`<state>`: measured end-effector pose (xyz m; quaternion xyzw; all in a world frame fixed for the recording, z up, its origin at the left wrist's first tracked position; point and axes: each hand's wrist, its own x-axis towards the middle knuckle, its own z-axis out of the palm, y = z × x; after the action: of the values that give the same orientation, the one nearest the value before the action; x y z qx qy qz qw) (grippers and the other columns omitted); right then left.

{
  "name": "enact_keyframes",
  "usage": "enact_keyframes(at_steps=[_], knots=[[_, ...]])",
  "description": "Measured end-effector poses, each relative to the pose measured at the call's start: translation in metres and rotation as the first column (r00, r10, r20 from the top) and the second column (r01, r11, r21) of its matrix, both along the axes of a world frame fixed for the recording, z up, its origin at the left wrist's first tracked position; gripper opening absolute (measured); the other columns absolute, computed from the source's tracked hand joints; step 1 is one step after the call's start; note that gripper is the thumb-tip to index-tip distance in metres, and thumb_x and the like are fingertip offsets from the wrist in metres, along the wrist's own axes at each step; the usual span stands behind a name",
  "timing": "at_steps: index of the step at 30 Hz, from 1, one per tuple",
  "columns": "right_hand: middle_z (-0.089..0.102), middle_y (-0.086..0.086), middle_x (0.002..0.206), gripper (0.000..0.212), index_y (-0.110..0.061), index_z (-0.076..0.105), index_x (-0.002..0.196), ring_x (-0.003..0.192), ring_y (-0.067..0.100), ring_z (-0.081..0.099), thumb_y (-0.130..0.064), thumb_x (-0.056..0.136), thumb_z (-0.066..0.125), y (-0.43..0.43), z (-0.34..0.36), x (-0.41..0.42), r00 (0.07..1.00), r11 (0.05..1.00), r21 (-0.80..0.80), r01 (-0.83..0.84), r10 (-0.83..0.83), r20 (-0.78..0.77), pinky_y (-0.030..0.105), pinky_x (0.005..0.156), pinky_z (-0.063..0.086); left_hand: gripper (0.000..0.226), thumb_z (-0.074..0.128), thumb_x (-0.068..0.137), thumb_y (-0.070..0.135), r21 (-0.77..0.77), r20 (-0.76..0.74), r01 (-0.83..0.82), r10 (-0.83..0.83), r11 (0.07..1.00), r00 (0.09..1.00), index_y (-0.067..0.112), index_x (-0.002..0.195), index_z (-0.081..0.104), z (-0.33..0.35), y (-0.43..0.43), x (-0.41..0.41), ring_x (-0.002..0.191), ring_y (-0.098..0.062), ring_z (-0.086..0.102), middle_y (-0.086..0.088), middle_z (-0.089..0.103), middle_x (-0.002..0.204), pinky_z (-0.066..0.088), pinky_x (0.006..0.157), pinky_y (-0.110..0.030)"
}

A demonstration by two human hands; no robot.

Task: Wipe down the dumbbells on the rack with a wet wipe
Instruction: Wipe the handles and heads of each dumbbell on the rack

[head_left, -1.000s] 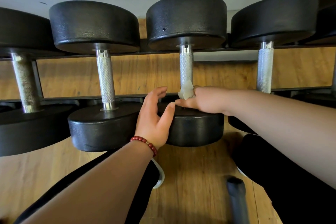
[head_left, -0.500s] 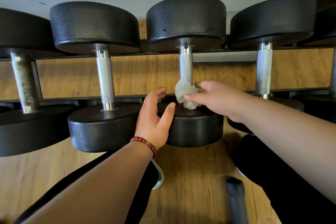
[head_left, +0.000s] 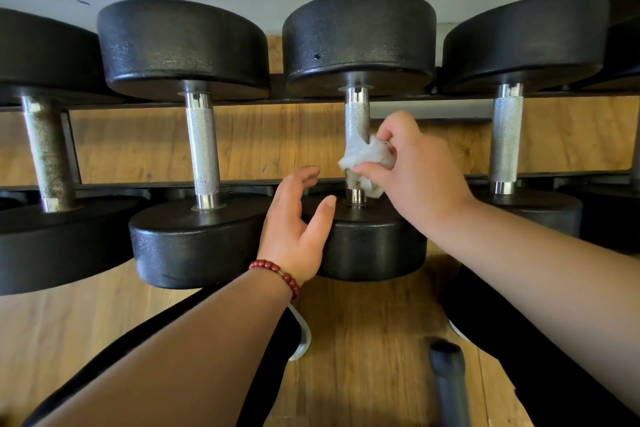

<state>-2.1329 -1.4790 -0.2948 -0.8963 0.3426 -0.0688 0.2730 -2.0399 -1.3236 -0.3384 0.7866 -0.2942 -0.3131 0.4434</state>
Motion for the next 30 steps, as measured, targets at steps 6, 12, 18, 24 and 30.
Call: enact_keyframes(at_steps=[6, 12, 18, 24, 30], knots=[[0.061, 0.013, 0.128, 0.033, -0.004, 0.064, 0.119, 0.122, 0.026, 0.051, -0.016, 0.09, 0.056, -0.02, -0.021, 0.005, 0.869, 0.787, -0.433, -0.438, 0.494, 0.02, 0.028, 0.103, 0.038, 0.06, 0.045, 0.085, 0.053, -0.011, 0.006, 0.008, -0.008, 1.0, 1.0, 0.027, 0.139, 0.043, -0.001, 0.0, 0.0, 0.125, 0.007, 0.043, 0.013, 0.048, 0.137, 0.031, 0.09, 0.001], [0.058, 0.01, 0.136, 0.037, -0.008, 0.065, 0.124, 0.134, 0.027, 0.046, -0.026, 0.096, 0.049, -0.043, -0.028, 0.011, 0.664, 0.547, -0.441, -0.712, 0.729, -0.168, 0.039, 0.115, 0.027, 0.064, 0.043, 0.082, 0.058, -0.01, -0.006, 0.005, -0.005, 1.0, 1.0, 0.027, 0.139, 0.043, -0.001, 0.0, 0.001, 0.126, 0.005, 0.043, 0.013, 0.048, 0.138, 0.031, 0.085, 0.004], [0.064, 0.015, 0.126, 0.036, -0.004, 0.068, 0.117, 0.123, 0.03, 0.057, -0.011, 0.092, 0.044, -0.042, -0.024, 0.013, 0.582, 0.444, -0.473, -0.761, 0.789, -0.195, 0.045, 0.11, 0.032, 0.066, 0.041, 0.08, 0.059, -0.017, -0.006, 0.003, -0.003, 1.0, 1.0, 0.027, 0.138, 0.043, -0.001, 0.0, 0.0, 0.124, 0.008, 0.043, 0.014, 0.048, 0.136, 0.032, 0.09, -0.001], [0.06, 0.014, 0.133, 0.037, -0.006, 0.063, 0.125, 0.129, 0.03, 0.052, -0.002, 0.09, 0.051, -0.065, -0.02, 0.028, 0.723, 0.579, -0.505, -0.64, 0.677, -0.139, 0.043, 0.108, 0.036, 0.056, 0.046, 0.087, 0.047, 0.004, -0.001, -0.002, 0.002, 1.0, 1.0, 0.028, 0.139, 0.043, -0.001, 0.0, 0.001, 0.126, 0.005, 0.042, 0.015, 0.047, 0.138, 0.031, 0.087, 0.0], [0.071, 0.011, 0.112, 0.031, -0.009, 0.072, 0.106, 0.114, 0.03, 0.063, -0.001, 0.076, 0.073, -0.044, -0.021, 0.018, 0.341, 0.236, -0.373, -0.897, 0.908, -0.244, 0.048, 0.106, 0.033, 0.056, 0.046, 0.086, 0.049, -0.009, 0.002, 0.001, -0.001, 1.0, 1.0, 0.028, 0.138, 0.043, 0.0, -0.001, 0.0, 0.119, 0.013, 0.042, 0.016, 0.048, 0.133, 0.032, 0.091, -0.003]])
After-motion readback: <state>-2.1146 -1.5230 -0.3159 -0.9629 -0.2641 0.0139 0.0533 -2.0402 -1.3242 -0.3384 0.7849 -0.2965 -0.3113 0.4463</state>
